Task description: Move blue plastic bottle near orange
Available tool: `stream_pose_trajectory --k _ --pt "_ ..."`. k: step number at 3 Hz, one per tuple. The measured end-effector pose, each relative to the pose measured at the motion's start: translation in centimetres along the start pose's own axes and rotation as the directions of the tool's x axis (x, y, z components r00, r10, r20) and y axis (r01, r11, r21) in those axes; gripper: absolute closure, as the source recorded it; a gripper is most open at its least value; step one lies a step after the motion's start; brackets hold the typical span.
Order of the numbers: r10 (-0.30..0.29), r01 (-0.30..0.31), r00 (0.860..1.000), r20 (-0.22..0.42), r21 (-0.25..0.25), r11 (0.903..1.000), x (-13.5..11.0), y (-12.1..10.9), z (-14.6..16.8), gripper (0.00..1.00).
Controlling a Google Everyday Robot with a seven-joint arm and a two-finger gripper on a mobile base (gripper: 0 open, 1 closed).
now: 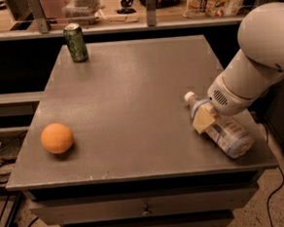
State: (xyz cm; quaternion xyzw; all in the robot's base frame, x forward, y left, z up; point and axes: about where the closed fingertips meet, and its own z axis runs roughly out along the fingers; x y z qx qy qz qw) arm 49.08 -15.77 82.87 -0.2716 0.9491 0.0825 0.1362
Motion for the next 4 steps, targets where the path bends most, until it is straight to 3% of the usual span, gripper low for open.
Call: stream_pose_trajectory --k 1,2,3,4 --pt "-0.076 0.076 0.992 0.095 0.006 0.9971 -2.5 1.4 -2.9 1.0" --pt "-0.22 0.222 0.919 0.326 0.032 0.9745 -8.1 3.9 -10.6 1.0" --pt "-0.266 0.27 0.891 0.367 0.043 0.962 -9.3 4.6 -12.2 1.0" --pt "-0.265 0.274 0.89 0.372 0.029 0.9613 -9.5 5.4 -12.0 1.0"
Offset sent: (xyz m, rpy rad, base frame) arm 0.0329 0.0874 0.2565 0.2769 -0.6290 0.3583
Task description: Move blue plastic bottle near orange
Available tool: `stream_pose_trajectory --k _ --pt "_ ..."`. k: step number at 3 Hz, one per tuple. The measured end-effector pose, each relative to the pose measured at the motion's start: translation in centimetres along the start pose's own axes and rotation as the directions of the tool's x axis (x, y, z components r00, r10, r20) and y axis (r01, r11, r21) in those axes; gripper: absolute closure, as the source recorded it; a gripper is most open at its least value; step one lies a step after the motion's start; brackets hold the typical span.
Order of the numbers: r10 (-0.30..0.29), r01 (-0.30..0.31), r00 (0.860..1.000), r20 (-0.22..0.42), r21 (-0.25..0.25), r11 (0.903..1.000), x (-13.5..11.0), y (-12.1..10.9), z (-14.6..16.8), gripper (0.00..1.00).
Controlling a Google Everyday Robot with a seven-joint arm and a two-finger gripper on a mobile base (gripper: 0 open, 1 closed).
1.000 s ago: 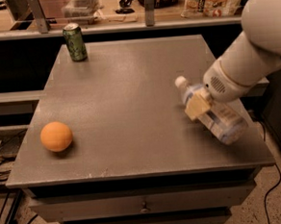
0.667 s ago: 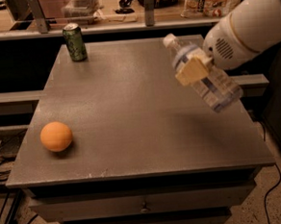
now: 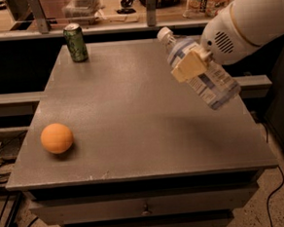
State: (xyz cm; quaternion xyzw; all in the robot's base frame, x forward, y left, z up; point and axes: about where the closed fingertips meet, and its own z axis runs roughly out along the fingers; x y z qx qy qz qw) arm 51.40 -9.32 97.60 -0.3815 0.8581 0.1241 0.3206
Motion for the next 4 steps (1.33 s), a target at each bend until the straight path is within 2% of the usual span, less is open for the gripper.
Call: stream_pose_trajectory --k 1,2,3,4 --pt "-0.002 0.003 1.0 0.024 -0.054 0.9985 -1.5 2.5 1.2 1.0" --pt "-0.015 0.02 0.999 0.038 -0.144 0.9894 -3.6 6.8 4.0 1.0" --pt "-0.027 0.033 0.999 0.029 -0.244 0.9693 -5.0 11.4 7.4 1.0" --pt "-0.059 0.058 0.998 0.006 -0.278 0.9588 -5.7 14.6 10.3 0.84"
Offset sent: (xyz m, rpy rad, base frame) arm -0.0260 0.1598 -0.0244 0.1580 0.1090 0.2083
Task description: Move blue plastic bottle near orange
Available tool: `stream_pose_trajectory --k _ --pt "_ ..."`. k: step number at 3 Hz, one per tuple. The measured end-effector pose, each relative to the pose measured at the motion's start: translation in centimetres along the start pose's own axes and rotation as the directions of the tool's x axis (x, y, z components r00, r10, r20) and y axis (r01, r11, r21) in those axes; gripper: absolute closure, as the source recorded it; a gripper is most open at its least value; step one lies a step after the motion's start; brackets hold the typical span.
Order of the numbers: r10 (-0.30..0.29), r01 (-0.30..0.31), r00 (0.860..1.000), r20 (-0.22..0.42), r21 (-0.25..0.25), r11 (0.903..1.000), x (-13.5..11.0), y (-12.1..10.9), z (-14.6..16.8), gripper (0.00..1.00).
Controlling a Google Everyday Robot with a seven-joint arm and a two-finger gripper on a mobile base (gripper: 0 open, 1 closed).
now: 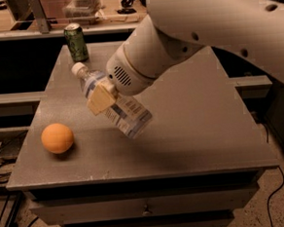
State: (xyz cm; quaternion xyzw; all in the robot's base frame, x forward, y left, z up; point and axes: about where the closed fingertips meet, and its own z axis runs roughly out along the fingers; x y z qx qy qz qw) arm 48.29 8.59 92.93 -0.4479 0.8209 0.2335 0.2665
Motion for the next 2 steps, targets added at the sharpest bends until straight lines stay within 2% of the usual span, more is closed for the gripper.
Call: stream_pose_trajectory --k 1,2 --pt "-0.024 0.025 0.998 -0.061 0.025 0.9994 0.3 0.7 2.8 0.61" --pt "-0.037 0.049 0.989 -0.141 0.084 0.9953 1.7 0.5 4.8 0.38"
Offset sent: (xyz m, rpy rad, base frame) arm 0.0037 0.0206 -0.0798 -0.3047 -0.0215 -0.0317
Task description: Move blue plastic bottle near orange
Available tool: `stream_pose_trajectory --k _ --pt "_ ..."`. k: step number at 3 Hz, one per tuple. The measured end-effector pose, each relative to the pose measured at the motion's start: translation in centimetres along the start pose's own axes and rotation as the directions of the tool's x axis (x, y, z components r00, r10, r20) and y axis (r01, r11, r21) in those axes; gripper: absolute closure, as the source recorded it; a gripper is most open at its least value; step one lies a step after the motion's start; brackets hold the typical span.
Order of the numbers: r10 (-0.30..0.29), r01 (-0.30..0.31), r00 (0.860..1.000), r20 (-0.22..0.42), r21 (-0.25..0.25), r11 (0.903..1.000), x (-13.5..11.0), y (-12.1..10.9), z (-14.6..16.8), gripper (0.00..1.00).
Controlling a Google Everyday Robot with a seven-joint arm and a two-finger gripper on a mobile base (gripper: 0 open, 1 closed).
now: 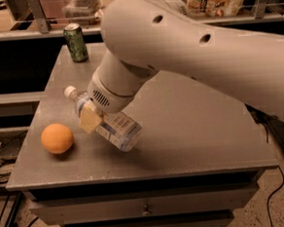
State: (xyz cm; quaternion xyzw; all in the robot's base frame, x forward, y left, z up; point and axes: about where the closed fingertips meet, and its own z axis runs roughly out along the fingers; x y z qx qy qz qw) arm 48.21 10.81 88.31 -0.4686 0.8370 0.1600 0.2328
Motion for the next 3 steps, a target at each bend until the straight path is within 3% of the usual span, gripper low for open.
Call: stream_pose_trajectory --k 1,2,3 --pt "-0.002 0.004 0.998 -0.068 0.03 0.9995 1.5 0.1 1.8 0.14" --pt "0.004 0.003 0.994 -0.11 0.059 0.9983 2.7 -0.2 2.7 0.0" --pt "0.004 0.003 0.994 -0.112 0.063 0.998 2.8 -0.3 2.7 0.0"
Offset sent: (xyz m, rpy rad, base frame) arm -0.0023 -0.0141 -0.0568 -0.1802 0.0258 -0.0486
